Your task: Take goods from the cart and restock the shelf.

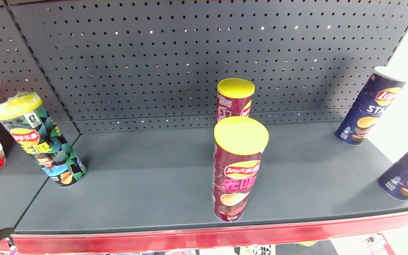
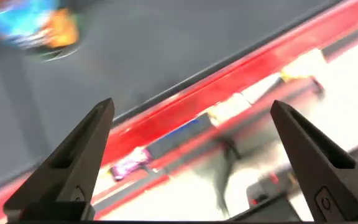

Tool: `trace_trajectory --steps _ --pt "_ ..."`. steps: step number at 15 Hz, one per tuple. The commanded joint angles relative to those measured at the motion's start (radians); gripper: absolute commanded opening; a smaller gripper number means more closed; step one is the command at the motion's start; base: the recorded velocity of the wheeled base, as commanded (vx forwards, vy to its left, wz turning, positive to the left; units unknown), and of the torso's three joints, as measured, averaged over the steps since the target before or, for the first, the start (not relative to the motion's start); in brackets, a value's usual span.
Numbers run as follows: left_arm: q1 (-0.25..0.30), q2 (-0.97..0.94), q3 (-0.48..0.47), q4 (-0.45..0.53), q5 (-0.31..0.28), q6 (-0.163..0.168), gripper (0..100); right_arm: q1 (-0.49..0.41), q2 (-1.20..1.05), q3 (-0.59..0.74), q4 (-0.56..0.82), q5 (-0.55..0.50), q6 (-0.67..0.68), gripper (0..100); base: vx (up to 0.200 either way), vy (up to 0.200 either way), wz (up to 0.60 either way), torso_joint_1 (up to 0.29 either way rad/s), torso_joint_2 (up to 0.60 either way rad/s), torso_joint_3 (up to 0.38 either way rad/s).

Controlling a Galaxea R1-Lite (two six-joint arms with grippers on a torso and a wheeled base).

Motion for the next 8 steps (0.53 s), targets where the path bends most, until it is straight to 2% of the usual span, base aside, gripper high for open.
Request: trace_trajectory --steps 1,3,5,7,8 --pt "0.050 -0.219 0.019 0.039 0.107 0.000 100 -0.018 -0.034 0.009 0.020 0.003 -0.004 100 0.000 0.000 0.00 0.000 0.00 0.000" --pt "0.060 -0.225 0.020 0.032 0.201 0.000 100 -0.018 -0.034 0.011 0.065 0.006 0.017 100 0.000 0.000 0.00 0.000 0.00 0.000" --pt "0.059 -0.222 0.023 0.032 0.214 0.007 100 -0.015 -0.034 0.014 0.117 0.012 0.049 100 0.000 0.000 0.00 0.000 0.00 0.000" --pt "0.060 -0.204 0.023 0.022 0.227 0.090 100 -0.015 -0.046 0.025 0.140 0.014 0.085 100 0.000 0.000 0.00 0.000 0.00 0.000" --pt "0.060 -0.207 0.023 0.002 0.227 0.121 100 -0.015 -0.057 0.029 0.142 0.014 0.092 100 0.000 0.000 0.00 0.000 0.00 0.000"
